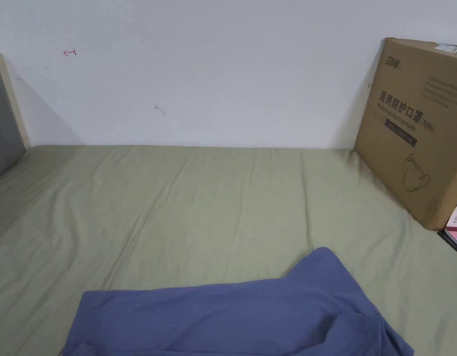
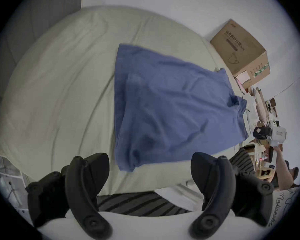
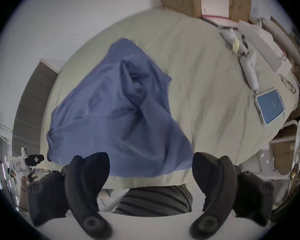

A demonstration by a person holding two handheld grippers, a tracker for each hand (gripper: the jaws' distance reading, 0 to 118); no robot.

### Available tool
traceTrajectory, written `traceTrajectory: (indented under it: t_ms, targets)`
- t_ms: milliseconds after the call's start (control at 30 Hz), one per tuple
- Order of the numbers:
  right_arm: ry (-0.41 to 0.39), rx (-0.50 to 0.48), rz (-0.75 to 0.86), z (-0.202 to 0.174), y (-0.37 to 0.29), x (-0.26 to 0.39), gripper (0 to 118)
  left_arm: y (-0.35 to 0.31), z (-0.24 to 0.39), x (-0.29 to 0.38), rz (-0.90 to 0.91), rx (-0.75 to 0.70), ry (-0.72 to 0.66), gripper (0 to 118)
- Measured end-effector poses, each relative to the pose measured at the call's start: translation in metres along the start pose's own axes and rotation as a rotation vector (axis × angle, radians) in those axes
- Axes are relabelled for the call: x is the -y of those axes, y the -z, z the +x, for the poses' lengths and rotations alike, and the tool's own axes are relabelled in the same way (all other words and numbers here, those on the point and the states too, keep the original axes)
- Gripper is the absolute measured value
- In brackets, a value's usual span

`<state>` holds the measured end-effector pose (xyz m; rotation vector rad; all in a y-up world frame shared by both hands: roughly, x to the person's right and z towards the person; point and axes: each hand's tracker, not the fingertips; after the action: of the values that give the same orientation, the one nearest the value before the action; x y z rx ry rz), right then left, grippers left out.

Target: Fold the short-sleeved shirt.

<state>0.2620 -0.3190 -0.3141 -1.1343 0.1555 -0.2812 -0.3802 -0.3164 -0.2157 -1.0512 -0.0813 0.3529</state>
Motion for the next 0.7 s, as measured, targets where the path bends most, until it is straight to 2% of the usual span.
traceTrajectory:
  t_ms: [67,167,200,233,267,300,333,367,400,467,500,567,667,700]
  targets:
    - [-0.024,-0.029,0.063,-0.013,-0.013,-0.004,100,-0.016,0.013,-0.007,0.108,-0.004,0.009,104]
    - [-0.084,-0.021,0.13,-0.037,-0.031,-0.011,100,-0.039,0.031,-0.022,0.224,0.02,-0.007,106]
    - [-0.098,-0.039,0.173,-0.048,-0.038,-0.013,98,-0.047,0.037,-0.026,0.261,0.026,-0.009,103]
    - [-0.112,-0.054,0.211,-0.055,-0.043,-0.014,91,-0.052,0.042,-0.03,0.29,0.045,-0.005,94]
    - [-0.126,-0.066,0.259,-0.064,-0.049,-0.014,74,-0.057,0.047,-0.033,0.311,0.057,0.002,76]
    - [-0.132,-0.081,0.305,-0.073,-0.054,-0.015,36,-0.061,0.051,-0.035,0.339,0.042,0.0,41]
    - [-0.131,-0.093,0.34,-0.082,-0.057,-0.017,9,-0.062,0.055,-0.037,0.366,0.024,0.002,11]
    - [-0.132,-0.095,0.357,-0.09,-0.057,-0.019,4,-0.061,0.058,-0.039,0.384,0.013,0.006,0]
    - [-0.123,-0.098,0.369,-0.095,-0.057,-0.02,4,-0.06,0.062,-0.04,0.388,-0.024,0.012,0]
    - [-0.128,-0.168,0.382,-0.104,-0.05,-0.026,4,-0.054,0.064,-0.047,0.395,0.008,0.015,0]
    - [-0.132,-0.161,0.385,-0.108,-0.047,-0.027,4,-0.049,0.062,-0.056,0.38,0.012,0.012,0]
    - [-0.145,-0.152,0.377,-0.117,-0.04,-0.032,4,-0.034,0.054,-0.078,0.329,-0.036,0.012,0]
    - [-0.161,-0.236,0.309,-0.122,-0.027,-0.043,4,-0.004,0.027,-0.127,0.221,-0.055,0.011,0]
    - [-0.16,-0.222,0.291,-0.124,-0.022,-0.046,4,0.016,0.007,-0.146,0.177,-0.061,0.005,0]
